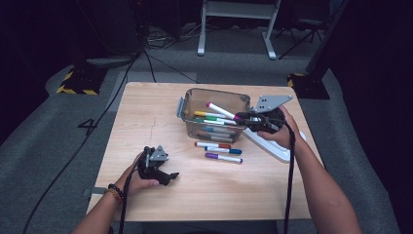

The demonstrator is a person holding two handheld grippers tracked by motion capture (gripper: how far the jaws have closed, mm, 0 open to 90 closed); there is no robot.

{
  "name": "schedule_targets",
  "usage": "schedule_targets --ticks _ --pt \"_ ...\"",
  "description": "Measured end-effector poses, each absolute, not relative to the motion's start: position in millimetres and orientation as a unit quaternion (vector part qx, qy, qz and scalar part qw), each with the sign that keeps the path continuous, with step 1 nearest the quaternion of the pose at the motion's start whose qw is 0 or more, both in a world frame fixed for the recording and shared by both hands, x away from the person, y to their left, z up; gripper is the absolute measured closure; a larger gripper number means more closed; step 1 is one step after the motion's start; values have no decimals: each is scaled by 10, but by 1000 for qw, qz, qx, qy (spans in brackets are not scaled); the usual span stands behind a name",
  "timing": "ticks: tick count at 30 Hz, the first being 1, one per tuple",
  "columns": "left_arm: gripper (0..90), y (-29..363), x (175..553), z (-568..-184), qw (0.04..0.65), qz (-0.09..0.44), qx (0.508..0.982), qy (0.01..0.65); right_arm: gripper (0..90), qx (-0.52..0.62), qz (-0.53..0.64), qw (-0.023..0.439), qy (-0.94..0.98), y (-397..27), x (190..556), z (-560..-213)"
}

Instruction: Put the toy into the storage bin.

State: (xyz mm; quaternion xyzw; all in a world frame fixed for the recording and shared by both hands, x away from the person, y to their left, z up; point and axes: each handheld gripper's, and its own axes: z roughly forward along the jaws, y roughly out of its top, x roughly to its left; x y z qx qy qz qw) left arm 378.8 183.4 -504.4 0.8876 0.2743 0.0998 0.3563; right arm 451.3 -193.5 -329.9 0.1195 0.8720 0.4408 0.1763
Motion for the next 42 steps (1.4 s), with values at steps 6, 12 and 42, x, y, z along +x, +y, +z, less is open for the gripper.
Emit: schedule_targets --ticks 6,12,42 --pt "133 1834 3787 -5043 356 100 887 275 755 130 419 171 882 -1870 4716 -3323" --pt "133 1834 3787 -5044 356 100 888 275 754 133 396 157 895 -1754 4925 -3388" --pt "133 1834 3785 -5044 356 100 887 275 738 134 249 97 954 -1379 5305 -3847"
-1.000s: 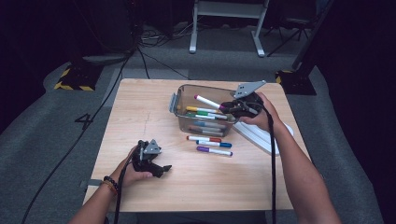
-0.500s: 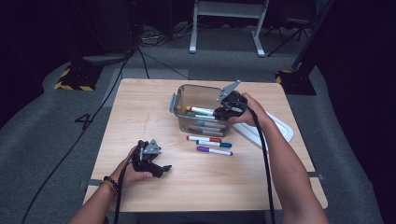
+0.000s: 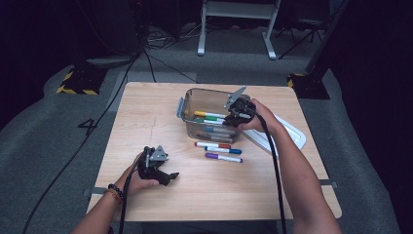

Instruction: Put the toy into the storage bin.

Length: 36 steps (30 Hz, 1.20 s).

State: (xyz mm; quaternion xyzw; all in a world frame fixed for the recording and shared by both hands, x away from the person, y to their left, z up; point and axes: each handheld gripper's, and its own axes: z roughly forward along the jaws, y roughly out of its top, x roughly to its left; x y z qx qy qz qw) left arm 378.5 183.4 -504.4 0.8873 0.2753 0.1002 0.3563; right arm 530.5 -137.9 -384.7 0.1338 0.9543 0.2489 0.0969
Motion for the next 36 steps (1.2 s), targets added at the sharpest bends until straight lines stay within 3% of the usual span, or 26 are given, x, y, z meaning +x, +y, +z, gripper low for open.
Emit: schedule_targets --ticks 10,11,16,21,29,36 --pt "133 1834 3786 -5044 356 100 887 275 584 169 306 132 928 -1467 5250 -3714" --pt "133 1834 3785 -5044 356 101 887 275 548 181 357 123 908 -1564 5185 -3621" --pt "133 1834 3785 -5044 356 100 887 275 487 191 400 131 887 -1711 5031 -3498" --pt "133 1834 3785 -5044 356 100 887 275 407 189 433 169 865 -1851 4710 -3389" --pt "132 1833 3787 -5043 356 100 887 275 360 169 461 203 847 -1999 4263 -3350" --pt "129 1829 3789 -5044 356 102 888 274 354 140 473 182 850 -2005 3954 -3522"
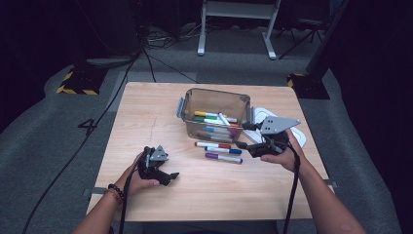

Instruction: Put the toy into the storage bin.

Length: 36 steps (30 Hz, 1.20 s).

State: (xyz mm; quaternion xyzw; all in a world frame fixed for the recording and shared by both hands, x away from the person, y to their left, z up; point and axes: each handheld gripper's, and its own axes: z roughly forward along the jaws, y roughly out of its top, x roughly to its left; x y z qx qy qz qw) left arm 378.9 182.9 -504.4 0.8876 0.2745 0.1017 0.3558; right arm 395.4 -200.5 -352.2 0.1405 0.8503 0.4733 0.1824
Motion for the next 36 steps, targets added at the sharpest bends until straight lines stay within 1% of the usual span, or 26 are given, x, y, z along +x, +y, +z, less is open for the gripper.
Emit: schedule_targets --ticks 2,4,10,16,20,26,28,30,32,36 --pt "129 1829 3789 -5044 356 102 888 275 352 132 465 180 857 -1972 3898 -3624" --pt "129 1828 3789 -5044 356 102 888 275 353 123 454 189 862 -1935 3848 -3725" --pt "129 1828 3789 -5044 356 102 887 275 357 119 437 153 879 -1823 3815 -4038" --pt "129 1828 3789 -5044 356 102 888 275 359 116 410 131 895 -1648 3833 -4352" --pt "125 1822 3792 -5044 355 102 887 276 377 108 402 112 902 -1515 3889 -4526" --pt "124 1822 3791 -5044 355 102 887 276 393 117 377 117 911 -1367 4072 -4757" --pt "124 1822 3792 -5044 355 102 887 276 396 115 371 109 915 -1341 4118 -4810" --pt "124 1822 3791 -5044 355 102 887 276 395 122 365 119 915 -1321 4170 -4857" --pt "124 1822 3790 -5044 355 101 887 277 401 135 370 107 913 -1322 4229 -4877" --pt "124 1822 3791 -5044 355 102 887 276 403 147 367 99 913 -1320 4287 -4942"
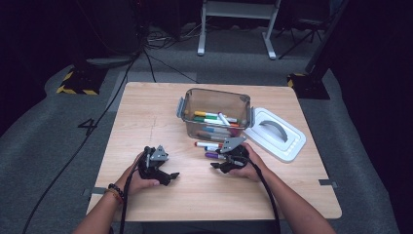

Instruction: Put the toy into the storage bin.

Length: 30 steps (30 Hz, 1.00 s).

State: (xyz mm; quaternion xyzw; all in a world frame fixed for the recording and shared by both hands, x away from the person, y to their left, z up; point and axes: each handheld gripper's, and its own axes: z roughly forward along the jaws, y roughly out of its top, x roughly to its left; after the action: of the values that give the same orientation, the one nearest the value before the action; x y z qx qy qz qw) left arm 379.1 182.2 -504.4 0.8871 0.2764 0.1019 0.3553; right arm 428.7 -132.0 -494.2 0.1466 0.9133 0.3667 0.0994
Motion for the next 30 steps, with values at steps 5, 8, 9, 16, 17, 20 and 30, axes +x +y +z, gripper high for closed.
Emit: schedule_targets --ticks 5,8,9,16,17,20,30 --pt "124 1821 3791 -5044 355 102 887 276 449 149 377 70 911 -1282 4290 -4966" --pt "124 1822 3791 -5044 355 102 887 276 506 141 381 62 912 -1257 4281 -4967" --pt "124 1822 3792 -5044 355 102 887 276 536 141 379 59 912 -1251 4274 -4963" --pt "124 1822 3791 -5044 355 102 887 276 739 116 376 49 918 -1221 4216 -4941" --pt "124 1822 3790 -5044 355 102 887 277 741 115 376 53 918 -1220 4206 -4941" --pt "124 1822 3791 -5044 355 102 887 276 746 112 376 53 918 -1222 4196 -4940" --pt "124 1822 3791 -5044 355 102 887 277 749 109 406 39 906 -1325 4176 -4826"
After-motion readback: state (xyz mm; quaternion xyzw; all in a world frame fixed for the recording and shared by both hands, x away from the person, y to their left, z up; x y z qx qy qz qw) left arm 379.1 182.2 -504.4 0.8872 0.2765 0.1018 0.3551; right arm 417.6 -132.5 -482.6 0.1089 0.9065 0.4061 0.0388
